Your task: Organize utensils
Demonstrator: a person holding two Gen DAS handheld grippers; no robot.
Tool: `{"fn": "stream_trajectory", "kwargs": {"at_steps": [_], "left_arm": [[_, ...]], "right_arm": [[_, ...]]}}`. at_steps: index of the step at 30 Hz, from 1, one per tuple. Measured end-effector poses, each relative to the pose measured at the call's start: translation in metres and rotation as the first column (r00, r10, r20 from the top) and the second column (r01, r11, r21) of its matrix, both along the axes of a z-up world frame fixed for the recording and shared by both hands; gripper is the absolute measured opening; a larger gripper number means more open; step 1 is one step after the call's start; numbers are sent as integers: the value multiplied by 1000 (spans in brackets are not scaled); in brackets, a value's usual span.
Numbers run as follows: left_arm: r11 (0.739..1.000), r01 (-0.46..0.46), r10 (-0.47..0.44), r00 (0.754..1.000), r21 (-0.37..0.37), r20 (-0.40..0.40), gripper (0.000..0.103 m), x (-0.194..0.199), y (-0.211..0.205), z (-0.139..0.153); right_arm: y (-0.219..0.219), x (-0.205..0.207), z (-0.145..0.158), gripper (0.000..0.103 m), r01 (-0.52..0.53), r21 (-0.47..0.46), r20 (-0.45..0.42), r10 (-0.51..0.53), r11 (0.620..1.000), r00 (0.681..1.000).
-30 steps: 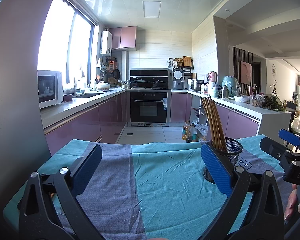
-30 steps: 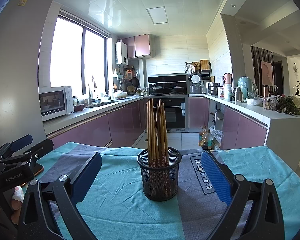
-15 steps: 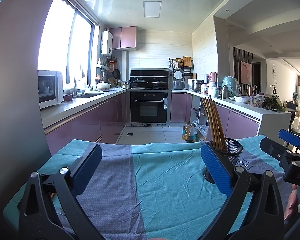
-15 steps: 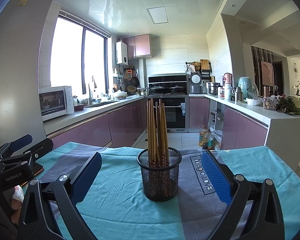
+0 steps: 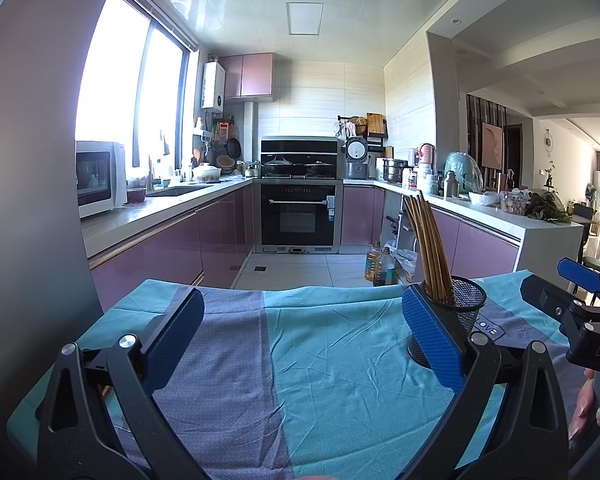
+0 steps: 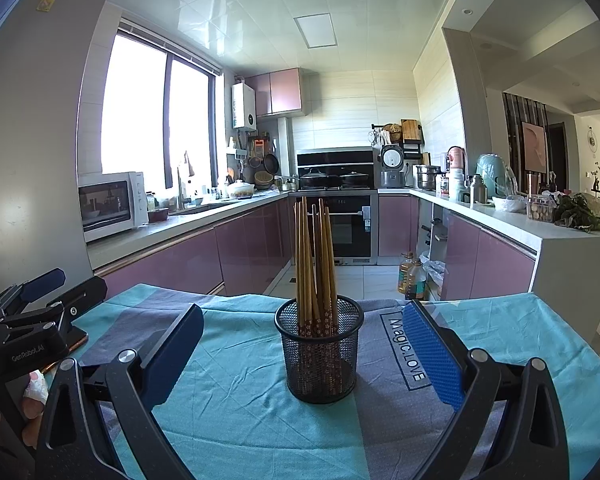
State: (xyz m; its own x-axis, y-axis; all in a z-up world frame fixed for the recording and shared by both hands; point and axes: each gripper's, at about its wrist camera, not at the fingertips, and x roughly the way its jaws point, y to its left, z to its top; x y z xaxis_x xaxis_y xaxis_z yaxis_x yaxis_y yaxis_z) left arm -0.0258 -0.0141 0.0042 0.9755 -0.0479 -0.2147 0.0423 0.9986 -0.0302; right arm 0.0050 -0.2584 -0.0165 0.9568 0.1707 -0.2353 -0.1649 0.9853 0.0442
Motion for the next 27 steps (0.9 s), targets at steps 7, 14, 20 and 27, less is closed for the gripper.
{"fn": "stream_trajectory", "kwargs": {"at_steps": [7,14,20,27], "left_arm": [[1000,1,-1,1000,1,-1,97,0,0,0],[1000,1,-1,1000,0,-1,97,0,-1,0],[1000,3,-3,1000,0,-2,97,0,-1,0],[1000,3,-3,1000,-1,-2,97,1,0,0]], "right_arm": [[0,-1,0,96,1,-1,1,-1,1000,1000],[0,-1,0,96,2,1,1,-2,1000,1000],[0,0,-1,96,0,2,0,0,1000,1000],[-1,-1,-3,96,0,4,-2,0,1000,1000]]}}
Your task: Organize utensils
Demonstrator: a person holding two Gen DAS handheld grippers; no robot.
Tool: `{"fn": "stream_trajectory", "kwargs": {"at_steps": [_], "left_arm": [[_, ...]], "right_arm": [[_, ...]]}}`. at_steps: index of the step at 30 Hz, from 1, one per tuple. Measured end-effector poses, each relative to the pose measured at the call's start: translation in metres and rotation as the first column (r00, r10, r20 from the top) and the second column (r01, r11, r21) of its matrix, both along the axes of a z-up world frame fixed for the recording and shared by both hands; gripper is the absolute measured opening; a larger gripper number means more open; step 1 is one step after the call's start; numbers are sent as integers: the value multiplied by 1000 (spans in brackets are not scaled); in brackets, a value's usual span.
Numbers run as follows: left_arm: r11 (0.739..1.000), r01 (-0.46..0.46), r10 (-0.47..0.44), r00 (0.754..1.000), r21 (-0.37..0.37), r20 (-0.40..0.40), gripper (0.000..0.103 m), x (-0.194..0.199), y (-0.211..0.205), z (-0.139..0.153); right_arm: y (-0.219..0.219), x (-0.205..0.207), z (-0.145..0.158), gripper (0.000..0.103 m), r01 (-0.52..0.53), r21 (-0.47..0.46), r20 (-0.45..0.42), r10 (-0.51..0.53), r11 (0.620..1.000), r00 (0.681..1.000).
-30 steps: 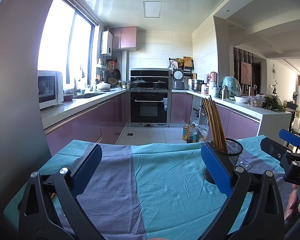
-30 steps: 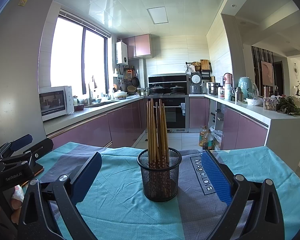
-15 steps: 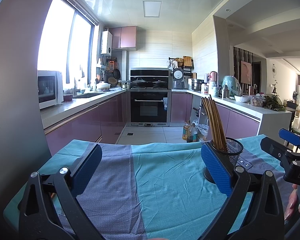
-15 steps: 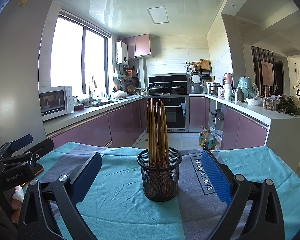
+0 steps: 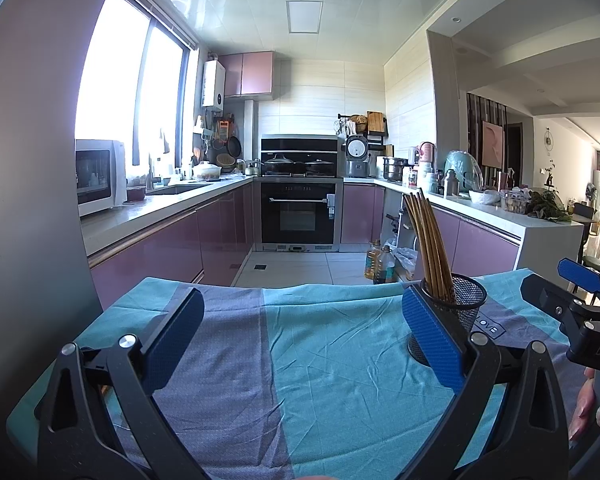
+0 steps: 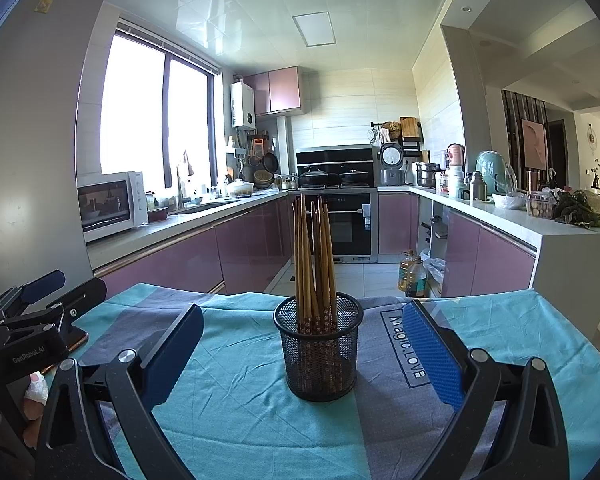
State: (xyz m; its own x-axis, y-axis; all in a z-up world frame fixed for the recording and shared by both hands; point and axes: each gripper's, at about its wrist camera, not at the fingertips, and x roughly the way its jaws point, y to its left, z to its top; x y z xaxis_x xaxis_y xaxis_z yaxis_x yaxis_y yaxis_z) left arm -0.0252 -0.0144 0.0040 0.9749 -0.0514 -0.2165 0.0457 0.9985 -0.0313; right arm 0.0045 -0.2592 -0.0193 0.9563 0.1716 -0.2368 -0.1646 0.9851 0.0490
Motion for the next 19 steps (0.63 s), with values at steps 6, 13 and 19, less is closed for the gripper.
{"fn": "stream_trajectory", "kwargs": {"at_steps": [6,13,19], "left_arm": [[1000,-5,5,1000,6,3,97,0,0,0],[1000,4,-3,998,15,-63,97,10,0,-11],[999,-31,32,977,10,-212,97,43,18,-31]], "right_arm": [[0,0,0,96,-2,3,-1,2,1000,1000],[-14,10,-9,96,36,-40,-52,-38,999,998],[-89,63,-48,96,208,-124,-332,-238,970,913]]}}
